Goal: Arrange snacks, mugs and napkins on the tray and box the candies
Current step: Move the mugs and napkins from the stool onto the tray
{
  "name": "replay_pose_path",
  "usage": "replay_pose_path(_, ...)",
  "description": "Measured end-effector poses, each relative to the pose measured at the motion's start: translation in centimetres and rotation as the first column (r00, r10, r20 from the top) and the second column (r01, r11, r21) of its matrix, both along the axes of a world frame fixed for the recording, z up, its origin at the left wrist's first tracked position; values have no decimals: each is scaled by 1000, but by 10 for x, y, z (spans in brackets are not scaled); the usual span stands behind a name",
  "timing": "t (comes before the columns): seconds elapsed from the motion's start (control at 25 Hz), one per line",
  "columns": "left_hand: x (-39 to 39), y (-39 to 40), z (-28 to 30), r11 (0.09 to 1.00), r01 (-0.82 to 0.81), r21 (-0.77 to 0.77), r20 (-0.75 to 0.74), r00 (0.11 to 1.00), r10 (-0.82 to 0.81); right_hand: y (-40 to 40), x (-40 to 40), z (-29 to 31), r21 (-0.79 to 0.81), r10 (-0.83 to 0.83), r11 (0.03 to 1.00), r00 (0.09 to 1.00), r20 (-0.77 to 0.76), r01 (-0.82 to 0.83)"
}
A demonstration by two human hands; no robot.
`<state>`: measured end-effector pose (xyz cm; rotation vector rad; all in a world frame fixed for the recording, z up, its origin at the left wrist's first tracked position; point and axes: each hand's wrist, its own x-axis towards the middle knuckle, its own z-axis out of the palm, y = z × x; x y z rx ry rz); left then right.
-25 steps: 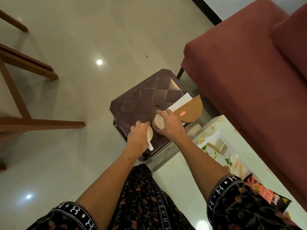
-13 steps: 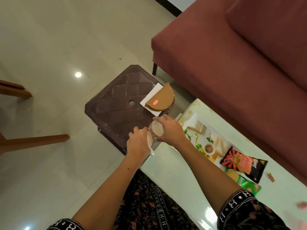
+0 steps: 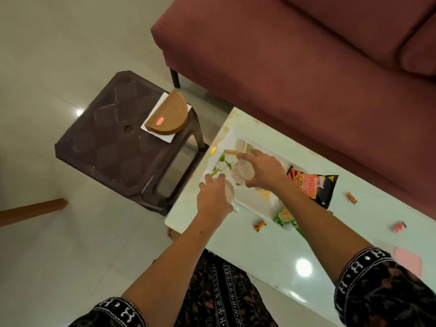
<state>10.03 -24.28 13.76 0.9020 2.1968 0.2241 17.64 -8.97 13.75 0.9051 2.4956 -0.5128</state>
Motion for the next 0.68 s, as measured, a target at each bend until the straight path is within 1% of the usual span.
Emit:
replay_pose_path(0.12, 28, 26, -17, 1000, -6, 7, 30, 1000, 6, 26, 27, -18, -3, 27, 1000, 999, 31, -27)
replay_pose_path(0.28, 58, 59, -50, 1000, -7, -6, 46, 999, 7, 55, 51, -46, -6, 47, 999, 998, 32, -47)
replay_pose_path(0.44, 75, 82, -76, 1000, 15, -21, 44, 999, -14, 74, 64, -68, 9, 45, 999, 999, 26, -45)
replay_pose_path(0.68, 92, 98, -101, 998, 44, -33, 29, 999, -43, 84, 69, -92, -12, 62, 998, 998, 13, -62)
